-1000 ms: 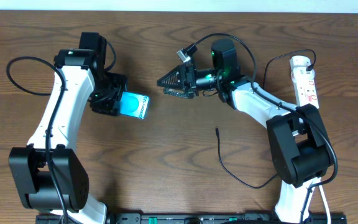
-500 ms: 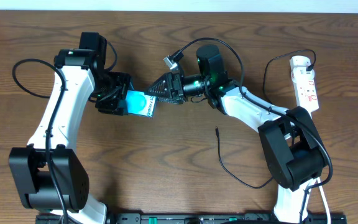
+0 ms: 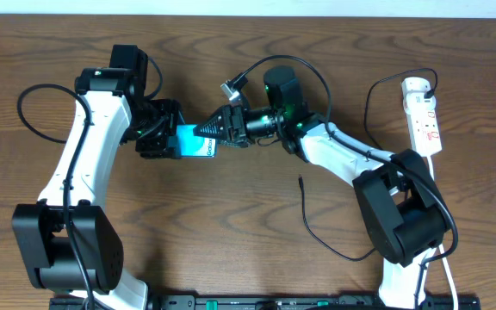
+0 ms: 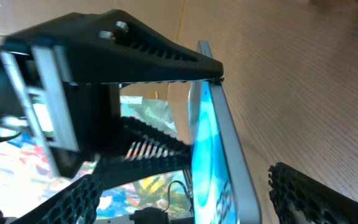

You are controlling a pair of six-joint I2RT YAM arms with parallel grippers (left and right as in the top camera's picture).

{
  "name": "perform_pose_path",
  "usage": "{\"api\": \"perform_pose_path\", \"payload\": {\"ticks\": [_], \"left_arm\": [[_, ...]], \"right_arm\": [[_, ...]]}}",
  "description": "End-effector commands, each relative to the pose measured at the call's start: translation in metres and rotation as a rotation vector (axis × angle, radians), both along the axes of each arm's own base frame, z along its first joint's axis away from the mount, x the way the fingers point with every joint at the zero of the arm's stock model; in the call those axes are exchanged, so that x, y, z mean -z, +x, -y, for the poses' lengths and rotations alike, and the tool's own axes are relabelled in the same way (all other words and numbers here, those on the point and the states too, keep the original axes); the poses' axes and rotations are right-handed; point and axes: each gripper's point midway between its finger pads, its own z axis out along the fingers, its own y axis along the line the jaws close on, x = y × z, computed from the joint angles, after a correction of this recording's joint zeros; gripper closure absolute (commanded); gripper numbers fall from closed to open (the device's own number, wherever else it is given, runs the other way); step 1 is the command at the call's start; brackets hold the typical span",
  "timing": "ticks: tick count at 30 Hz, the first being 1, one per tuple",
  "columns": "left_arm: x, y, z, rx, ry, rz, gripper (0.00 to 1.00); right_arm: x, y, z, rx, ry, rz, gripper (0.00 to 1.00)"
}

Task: Plug charger to phone and switch on socket
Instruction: 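Grasp the phone's side edge with the right gripper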

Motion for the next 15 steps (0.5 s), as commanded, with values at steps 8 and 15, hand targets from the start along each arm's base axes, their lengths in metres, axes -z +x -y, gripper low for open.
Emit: {"api": "perform_pose_path", "payload": {"ticks": [8, 15], "left_arm": [[-0.0062, -0.0035, 0.0103, -0.043, -0.080, -0.033, 0.93], [-0.0061, -0.0037, 0.0101, -0.043, -0.079, -0.033, 0.93]], "right_arm": [[0.0021, -0.0047, -0.0112, 0.007, -0.016, 0.032, 0.20], [0.0021, -0.0047, -0.0112, 0.007, -0.016, 0.032, 0.41]]}}
